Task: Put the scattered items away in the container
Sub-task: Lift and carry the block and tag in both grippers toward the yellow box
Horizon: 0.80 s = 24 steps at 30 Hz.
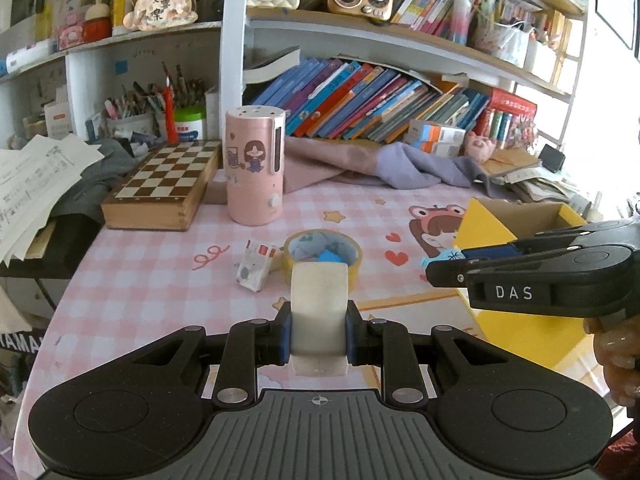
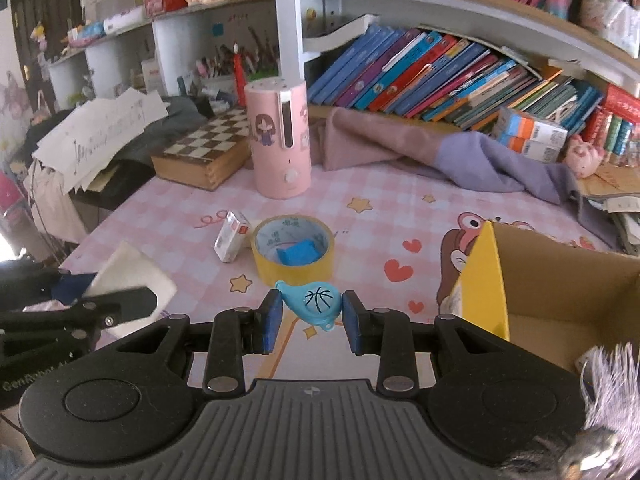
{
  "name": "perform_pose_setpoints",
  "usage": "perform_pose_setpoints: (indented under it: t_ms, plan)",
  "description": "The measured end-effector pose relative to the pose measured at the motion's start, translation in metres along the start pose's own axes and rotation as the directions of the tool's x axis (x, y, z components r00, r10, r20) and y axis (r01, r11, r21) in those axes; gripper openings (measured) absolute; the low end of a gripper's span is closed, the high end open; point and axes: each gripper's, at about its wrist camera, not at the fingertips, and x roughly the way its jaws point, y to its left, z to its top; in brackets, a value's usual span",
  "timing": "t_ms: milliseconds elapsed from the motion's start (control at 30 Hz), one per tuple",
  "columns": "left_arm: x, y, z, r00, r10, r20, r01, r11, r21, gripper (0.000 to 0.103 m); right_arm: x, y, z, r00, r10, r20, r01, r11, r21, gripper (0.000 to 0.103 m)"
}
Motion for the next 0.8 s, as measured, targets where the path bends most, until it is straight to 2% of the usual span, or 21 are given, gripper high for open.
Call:
perform_pose_setpoints:
  t_ms: [233,800]
  plan:
    - [-0.028,-0.001,-0.011,1.000,-0.006,0.031,0.006,1.000,0.000,0.023,-0.025,0.010,-0.016,1.000,-0.010,0.011,0.010,1.000,0.005,0.030]
    - [-0.090,-0.011,-0.053,0.999,-0.036,0.039,0.035,0.999,0.006,0.023,-0.085,0.045,-0.066,0.999,-0.020,0.028,0.019,1.000,0.013,0.030]
